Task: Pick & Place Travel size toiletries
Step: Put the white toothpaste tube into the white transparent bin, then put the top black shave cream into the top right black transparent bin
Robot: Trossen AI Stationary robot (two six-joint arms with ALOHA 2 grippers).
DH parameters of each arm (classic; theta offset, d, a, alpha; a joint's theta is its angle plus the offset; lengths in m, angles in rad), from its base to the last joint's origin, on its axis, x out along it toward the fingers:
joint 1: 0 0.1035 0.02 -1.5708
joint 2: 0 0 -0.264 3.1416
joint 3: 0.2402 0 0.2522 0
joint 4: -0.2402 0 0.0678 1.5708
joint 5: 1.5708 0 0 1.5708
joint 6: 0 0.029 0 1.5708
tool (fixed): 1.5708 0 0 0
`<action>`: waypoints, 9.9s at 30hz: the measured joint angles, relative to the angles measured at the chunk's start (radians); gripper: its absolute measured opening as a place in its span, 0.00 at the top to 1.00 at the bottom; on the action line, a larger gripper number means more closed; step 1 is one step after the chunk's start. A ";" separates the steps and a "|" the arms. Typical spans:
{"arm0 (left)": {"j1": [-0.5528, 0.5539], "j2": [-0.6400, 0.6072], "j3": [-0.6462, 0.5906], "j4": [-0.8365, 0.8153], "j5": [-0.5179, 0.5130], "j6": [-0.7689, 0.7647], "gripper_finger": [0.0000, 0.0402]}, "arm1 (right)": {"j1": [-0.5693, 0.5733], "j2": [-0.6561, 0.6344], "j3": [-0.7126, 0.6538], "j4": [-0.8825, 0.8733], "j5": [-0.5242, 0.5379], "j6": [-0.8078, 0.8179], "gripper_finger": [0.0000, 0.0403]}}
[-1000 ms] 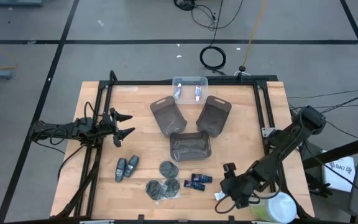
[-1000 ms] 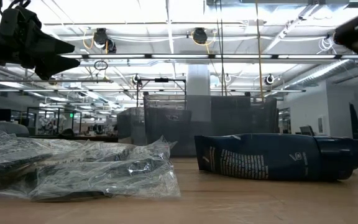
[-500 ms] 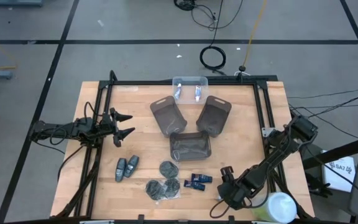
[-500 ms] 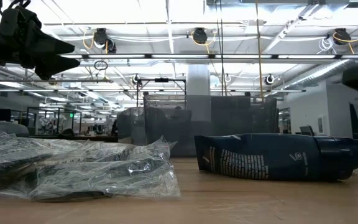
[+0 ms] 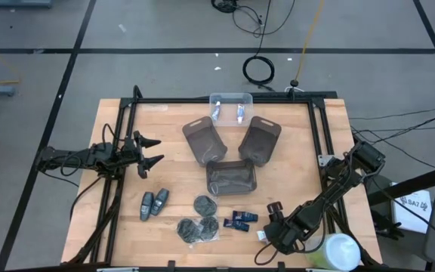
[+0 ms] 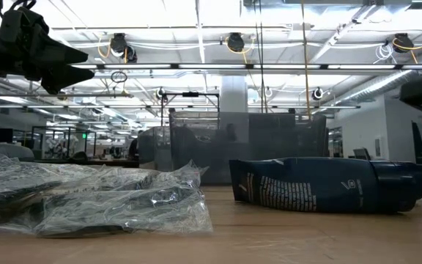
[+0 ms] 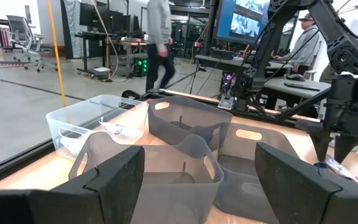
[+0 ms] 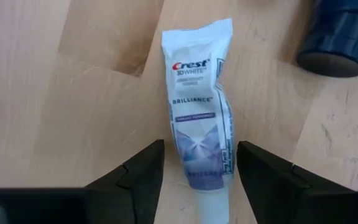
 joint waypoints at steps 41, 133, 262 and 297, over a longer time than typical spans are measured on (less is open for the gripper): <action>0.000 0.000 0.000 0.000 0.000 0.000 0.26 | -0.001 -0.005 -0.029 0.026 0.005 -0.027 0.77; 0.000 0.000 0.000 0.000 0.000 0.000 0.26 | -0.905 -0.675 -0.503 0.892 0.233 -0.460 0.84; 0.000 0.000 0.000 0.000 -0.001 0.000 0.26 | -1.323 -0.101 0.179 0.417 -0.159 -0.548 0.61; 0.000 0.000 0.000 0.000 -0.001 0.000 0.26 | -0.913 -0.974 -0.616 0.739 -0.249 -0.416 0.73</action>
